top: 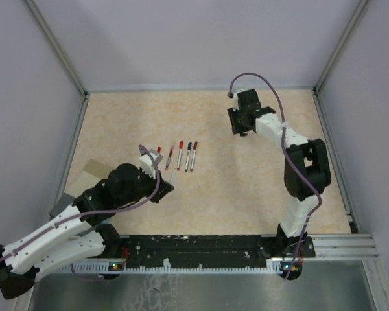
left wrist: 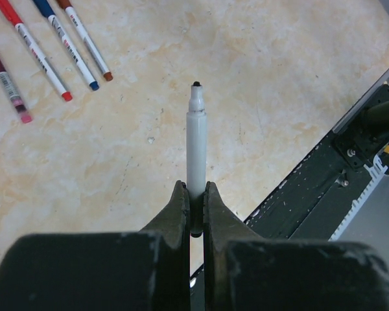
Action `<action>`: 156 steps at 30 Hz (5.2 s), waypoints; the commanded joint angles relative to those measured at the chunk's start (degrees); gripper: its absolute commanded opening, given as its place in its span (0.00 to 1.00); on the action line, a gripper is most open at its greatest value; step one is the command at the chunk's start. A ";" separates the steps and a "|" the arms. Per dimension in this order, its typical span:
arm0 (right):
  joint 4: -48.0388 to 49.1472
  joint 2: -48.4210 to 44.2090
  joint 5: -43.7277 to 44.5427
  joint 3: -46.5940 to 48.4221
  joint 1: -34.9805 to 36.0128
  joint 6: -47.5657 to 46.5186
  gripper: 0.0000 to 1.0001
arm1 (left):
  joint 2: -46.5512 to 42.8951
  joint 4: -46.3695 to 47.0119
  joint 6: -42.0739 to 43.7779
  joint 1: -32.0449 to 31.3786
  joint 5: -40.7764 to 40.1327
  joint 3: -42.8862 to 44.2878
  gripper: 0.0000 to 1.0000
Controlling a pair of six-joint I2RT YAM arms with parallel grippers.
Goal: Insert the pens into the pen caps
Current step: Pick up the pen cap from the center of the board, then place the pen cap at the center of the board.
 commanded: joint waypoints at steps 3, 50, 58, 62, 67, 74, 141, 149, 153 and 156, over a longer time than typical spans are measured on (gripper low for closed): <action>-10.93 11.45 -8.46 15.02 -1.50 -20.05 0.34 | -2.39 -3.08 1.26 0.14 -2.09 0.11 0.00; -27.46 29.38 -6.83 31.73 -5.90 -34.04 0.39 | 0.73 -4.80 0.51 0.11 -4.42 0.48 0.00; -28.35 29.77 -5.56 31.52 -6.46 -32.16 0.27 | 1.98 -4.79 0.58 0.10 -3.71 0.82 0.00; -27.60 29.82 -6.43 31.43 -6.52 -31.26 0.25 | 1.94 -4.88 0.43 0.13 -3.94 0.79 0.00; -27.57 30.64 -8.45 32.21 -6.51 -30.85 0.29 | 1.84 -4.88 0.27 0.11 -4.06 0.78 0.00; -28.84 32.22 -11.46 33.77 -6.57 -31.23 0.31 | 2.39 -4.77 0.31 0.10 -4.07 0.69 0.00; -13.62 -14.30 11.38 -30.00 25.91 36.20 0.15 | -5.67 -6.24 -6.34 0.25 -11.09 -1.33 0.00; -13.31 -11.92 10.53 -29.02 25.91 34.55 0.23 | -5.66 -6.42 -6.39 0.28 -11.15 -1.23 0.00; -13.71 -10.79 10.44 -28.15 25.91 33.10 0.28 | -5.67 -6.46 -6.41 0.22 -11.22 -1.25 0.00; -13.53 -10.16 9.91 -27.95 25.93 31.92 0.30 | -5.68 -6.55 -6.44 0.28 -11.35 -1.23 0.00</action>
